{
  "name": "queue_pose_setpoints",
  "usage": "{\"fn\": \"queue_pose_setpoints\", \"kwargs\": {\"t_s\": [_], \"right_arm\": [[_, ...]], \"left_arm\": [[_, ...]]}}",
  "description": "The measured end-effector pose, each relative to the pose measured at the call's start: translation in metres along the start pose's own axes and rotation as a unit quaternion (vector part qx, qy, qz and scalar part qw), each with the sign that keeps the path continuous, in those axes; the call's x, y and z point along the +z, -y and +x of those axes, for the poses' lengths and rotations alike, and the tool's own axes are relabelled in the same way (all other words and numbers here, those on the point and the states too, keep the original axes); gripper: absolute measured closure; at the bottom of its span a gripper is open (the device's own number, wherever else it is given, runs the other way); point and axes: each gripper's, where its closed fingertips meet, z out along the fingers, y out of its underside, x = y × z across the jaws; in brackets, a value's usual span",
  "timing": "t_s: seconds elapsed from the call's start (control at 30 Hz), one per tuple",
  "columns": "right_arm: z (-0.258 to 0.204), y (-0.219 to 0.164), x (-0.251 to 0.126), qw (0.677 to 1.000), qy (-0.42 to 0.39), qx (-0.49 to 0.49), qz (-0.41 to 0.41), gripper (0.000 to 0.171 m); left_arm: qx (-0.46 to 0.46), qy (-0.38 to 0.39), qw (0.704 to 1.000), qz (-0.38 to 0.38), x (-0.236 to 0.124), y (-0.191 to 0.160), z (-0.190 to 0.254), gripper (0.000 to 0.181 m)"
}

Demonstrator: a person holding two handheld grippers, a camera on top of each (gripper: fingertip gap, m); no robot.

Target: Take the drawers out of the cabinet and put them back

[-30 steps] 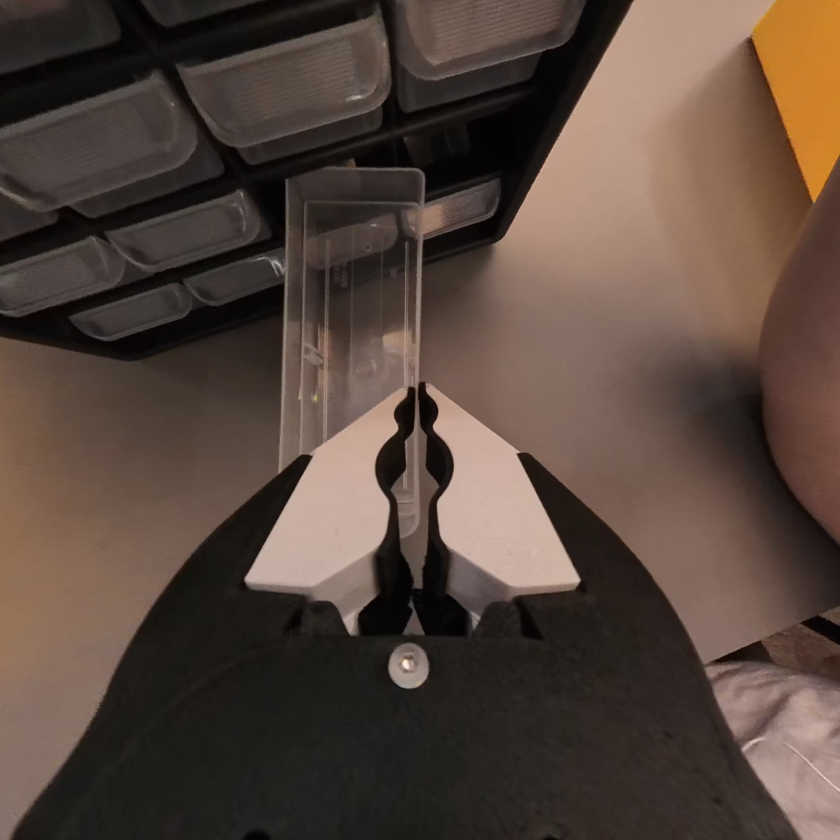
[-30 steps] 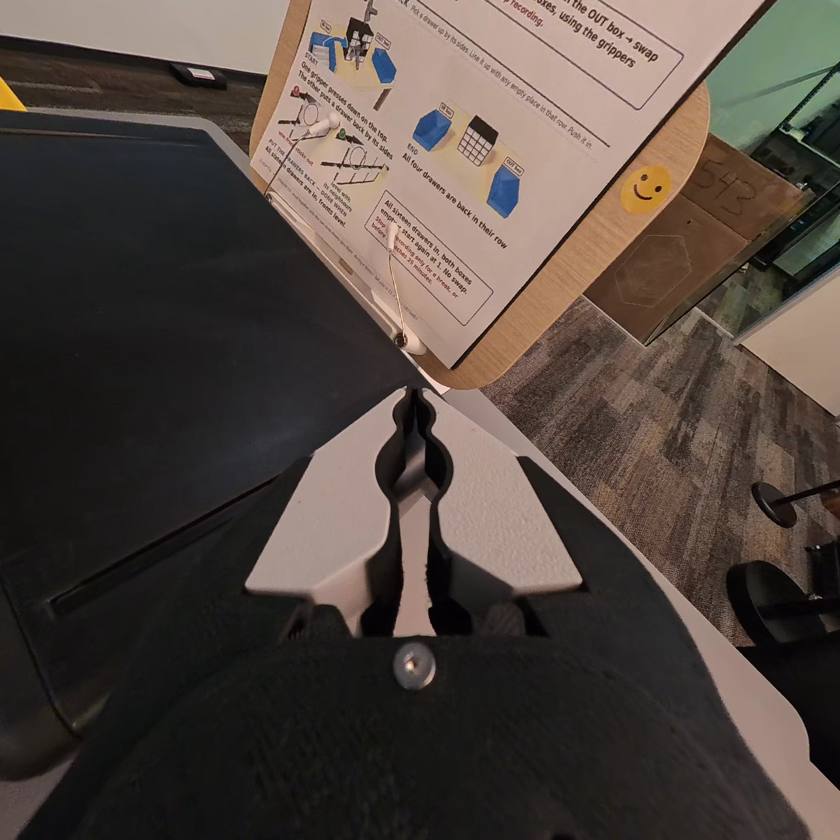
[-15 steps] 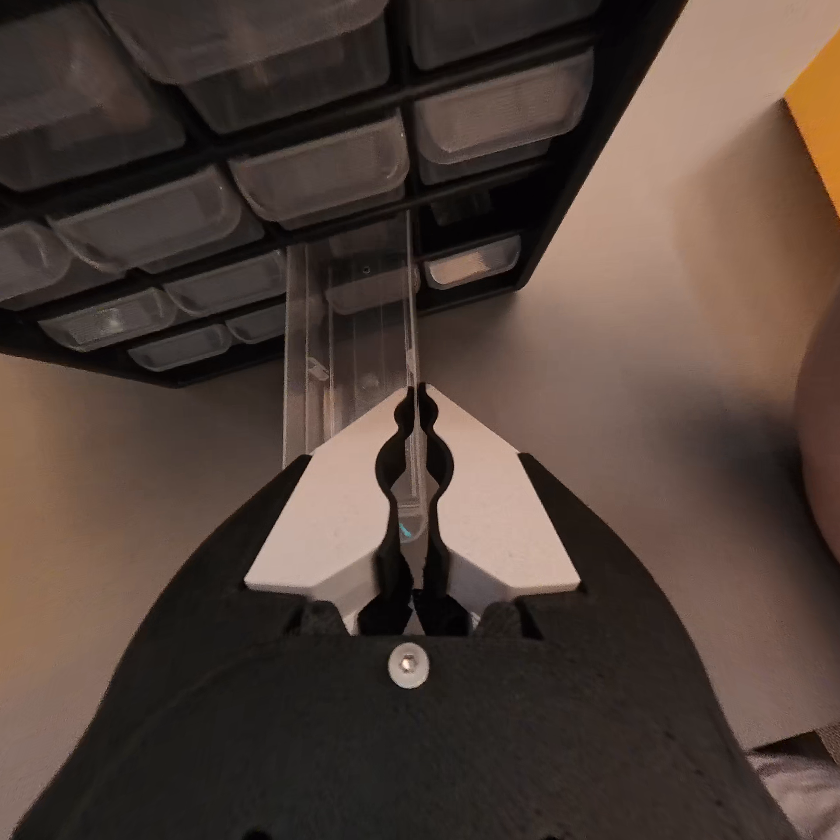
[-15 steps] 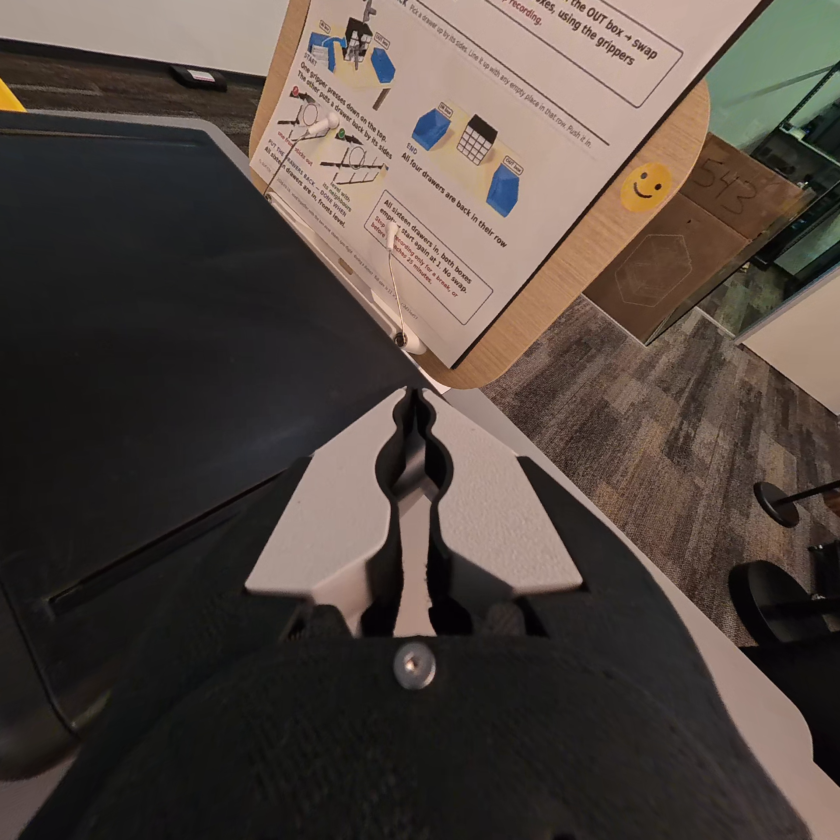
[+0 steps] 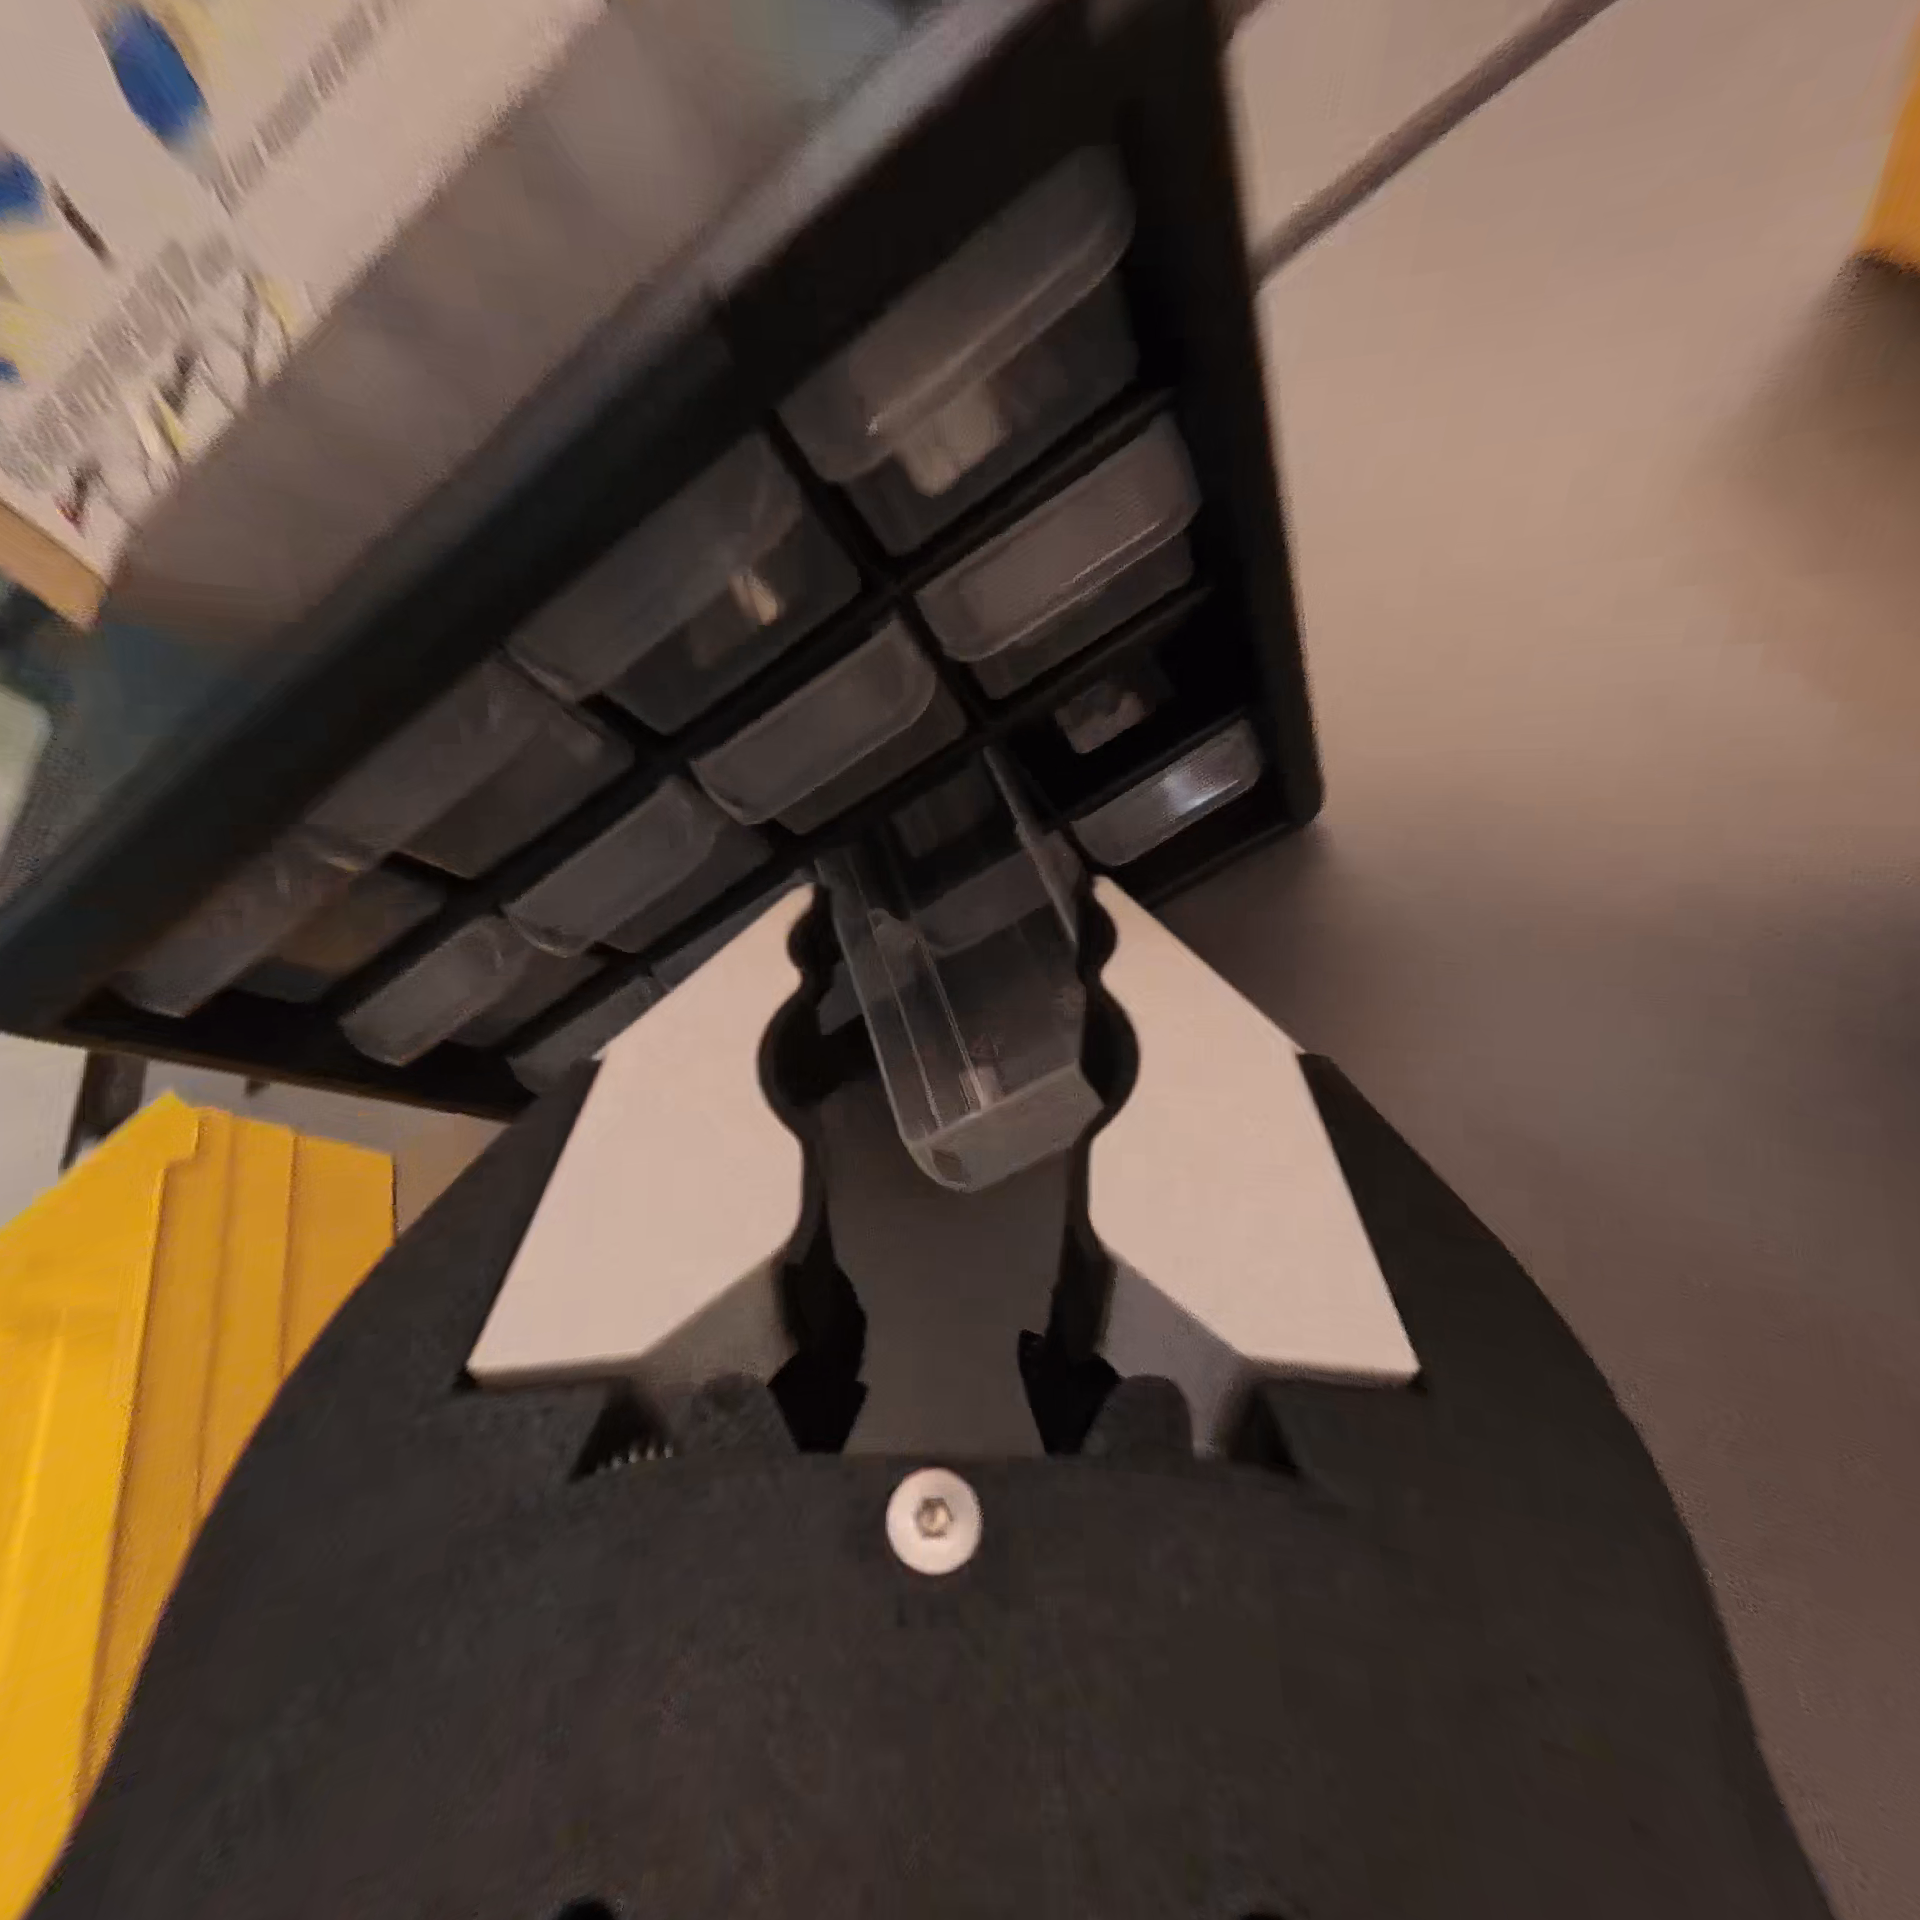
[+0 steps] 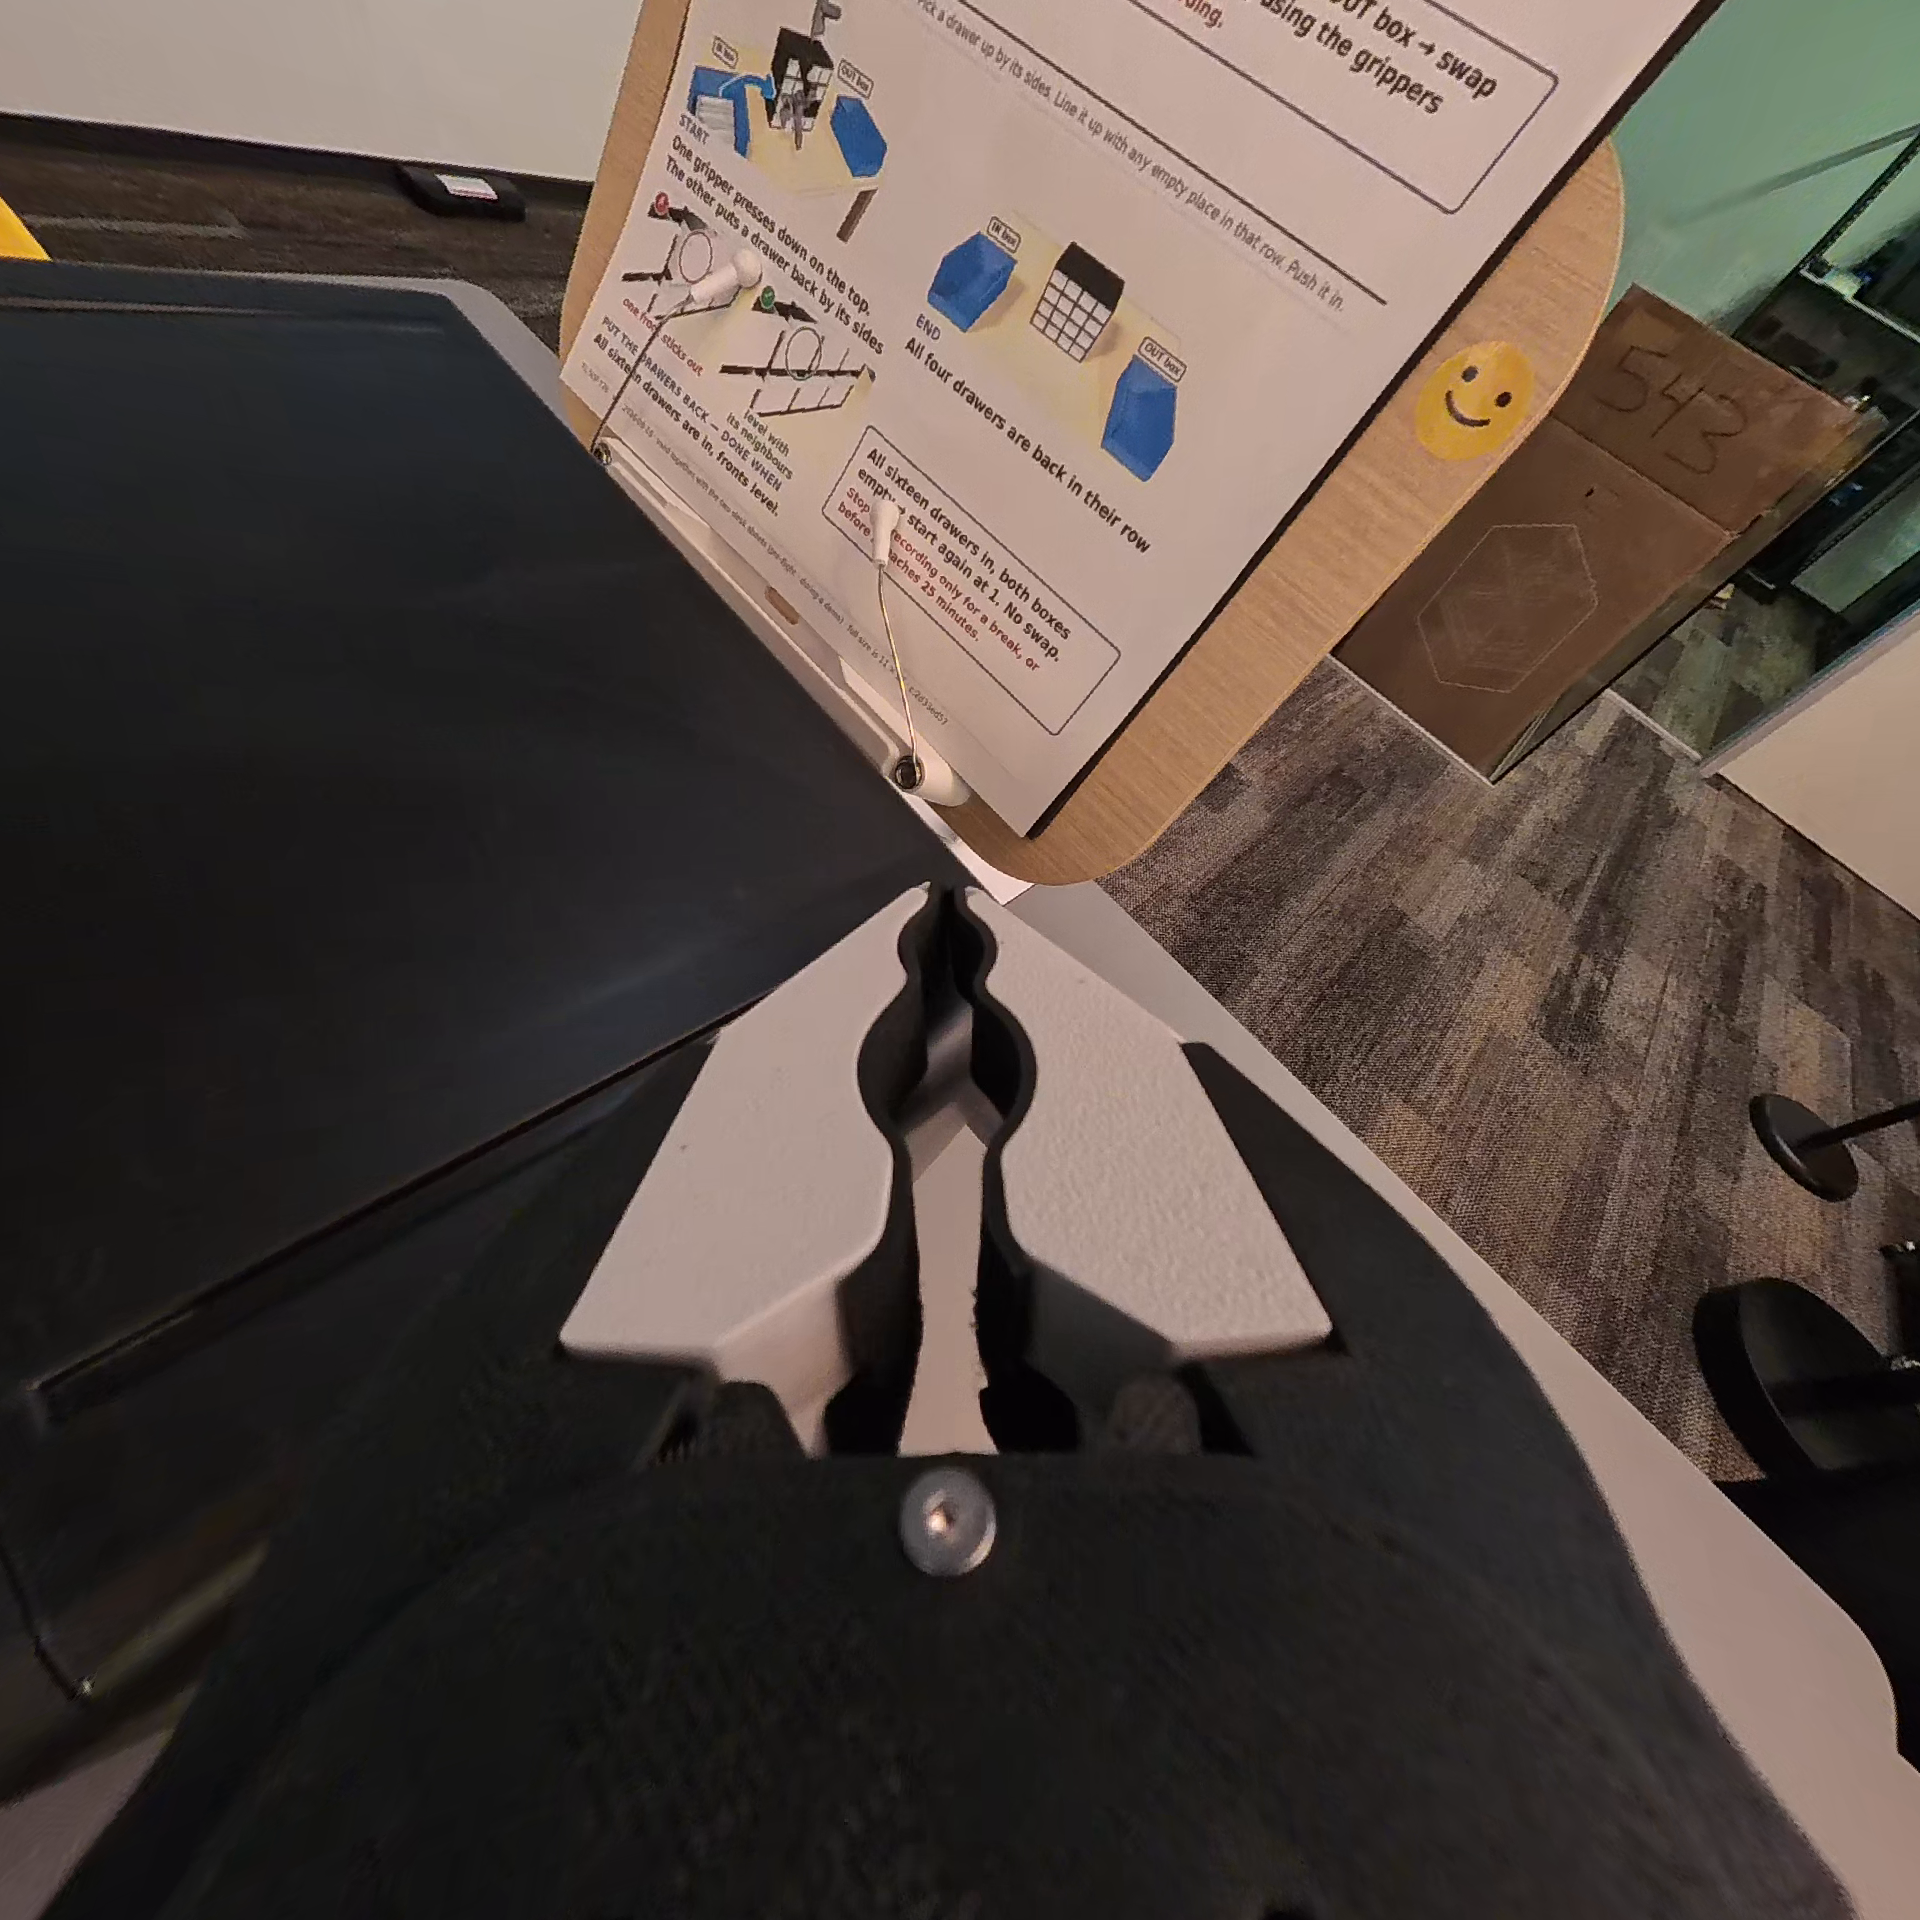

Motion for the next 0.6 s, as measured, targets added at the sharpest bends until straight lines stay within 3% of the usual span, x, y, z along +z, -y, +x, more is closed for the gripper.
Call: {"fn": "queue_pose_setpoints", "kwargs": {"t_s": [0.03, 0.13, 0.3, 0.43, 0.6], "right_arm": [[0.0, 0.0, 0.0, 1.0, 0.0, 0.001, 0.0, 0.171], [0.0, 0.0, 0.0, 1.0, 0.002, 0.003, 0.001, 0.171], [0.0, 0.0, 0.0, 1.0, 0.004, 0.006, 0.003, 0.171], [0.001, 0.0, 0.001, 1.0, -0.005, -0.001, -0.001, 0.171], [0.001, 0.0, 0.001, 1.0, -0.005, -0.002, -0.002, 0.171]], "left_arm": [[0.006, -0.03, 0.999, 0.036, -0.012, 0.005, 0.008, 0.13], [0.054, -0.088, 0.991, 0.091, -0.036, -0.002, 0.028, 0.145], [0.174, -0.046, 0.982, 0.053, -0.017, -0.048, 0.028, 0.153], [0.219, -0.007, 0.972, 0.083, -0.005, -0.05, 0.025, 0.179], [0.208, -0.001, 0.974, 0.084, 0.013, -0.041, 0.015, 0.181]]}}
